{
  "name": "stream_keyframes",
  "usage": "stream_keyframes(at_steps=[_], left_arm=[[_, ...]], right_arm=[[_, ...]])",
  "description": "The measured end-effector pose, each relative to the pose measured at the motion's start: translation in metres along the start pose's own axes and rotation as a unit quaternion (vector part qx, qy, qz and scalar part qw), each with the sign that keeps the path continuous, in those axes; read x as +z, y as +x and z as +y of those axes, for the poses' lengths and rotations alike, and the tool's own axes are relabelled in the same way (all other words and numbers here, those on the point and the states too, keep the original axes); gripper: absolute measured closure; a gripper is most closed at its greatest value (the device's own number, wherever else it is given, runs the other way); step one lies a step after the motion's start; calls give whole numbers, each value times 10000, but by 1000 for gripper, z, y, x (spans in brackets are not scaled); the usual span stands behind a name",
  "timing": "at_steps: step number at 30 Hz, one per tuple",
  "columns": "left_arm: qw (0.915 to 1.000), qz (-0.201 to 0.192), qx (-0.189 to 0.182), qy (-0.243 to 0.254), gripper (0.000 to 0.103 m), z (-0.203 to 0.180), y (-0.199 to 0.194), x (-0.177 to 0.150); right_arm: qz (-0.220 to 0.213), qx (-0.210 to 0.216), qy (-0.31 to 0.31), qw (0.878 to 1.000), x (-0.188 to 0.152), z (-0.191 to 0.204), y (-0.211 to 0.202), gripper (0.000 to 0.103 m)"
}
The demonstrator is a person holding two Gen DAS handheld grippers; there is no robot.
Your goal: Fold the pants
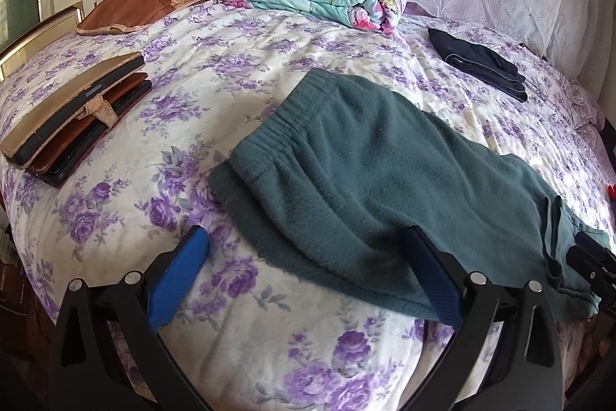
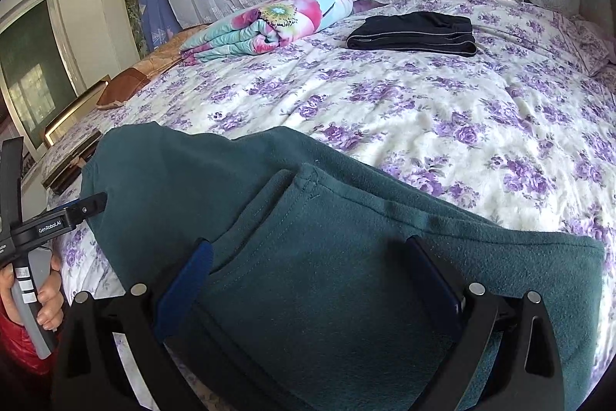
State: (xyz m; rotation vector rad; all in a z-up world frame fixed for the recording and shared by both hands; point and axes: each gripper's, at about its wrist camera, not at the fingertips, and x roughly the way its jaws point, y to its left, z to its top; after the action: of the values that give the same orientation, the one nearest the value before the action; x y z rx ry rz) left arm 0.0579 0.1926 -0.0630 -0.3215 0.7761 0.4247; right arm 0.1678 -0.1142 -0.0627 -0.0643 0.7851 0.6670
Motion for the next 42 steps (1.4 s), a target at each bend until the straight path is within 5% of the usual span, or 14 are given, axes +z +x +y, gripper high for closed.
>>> stream_keyframes(at_steps=[16,21,25,27,31,33,34,36,39,42], left_arm=[[9994,90,-329,17,5,-16,4,5],[9921,291,-1120,-476,5,-2,10,20],[9711,540,-1990,-1202,8,28,15,30],[9625,633,-2222,-1420,23,37,17,31],[9426,828,-2642,-1867,44,55,21,32],[9363,887,-2763,-1977,59,59,23,30],[9360,915,-2747,-1999,63,59,25,30],[9381,953,-2636,-2035,88,60,27,28],[9418,888,-2597,-1943,93,61,22,27],[9550,692,-2401,-1596,95,52,7,32]], right_arm=[[-37,43,50,10000,0,0,-1,3],[-60,55,77,9999,0,-2,-2,3],[-573,58,547,9968,-2,-12,-33,3],[-778,37,631,9950,-4,-18,-49,3],[-597,-1379,187,9885,-11,-26,-65,3],[-158,-1940,-51,9809,-19,-32,-53,3],[56,-1955,-108,9806,-23,-36,-45,3],[-28,-1657,61,9861,-28,-44,-42,3],[-360,-1355,223,9899,-26,-50,-59,3],[-667,-1637,361,9836,-28,-68,-83,3]])
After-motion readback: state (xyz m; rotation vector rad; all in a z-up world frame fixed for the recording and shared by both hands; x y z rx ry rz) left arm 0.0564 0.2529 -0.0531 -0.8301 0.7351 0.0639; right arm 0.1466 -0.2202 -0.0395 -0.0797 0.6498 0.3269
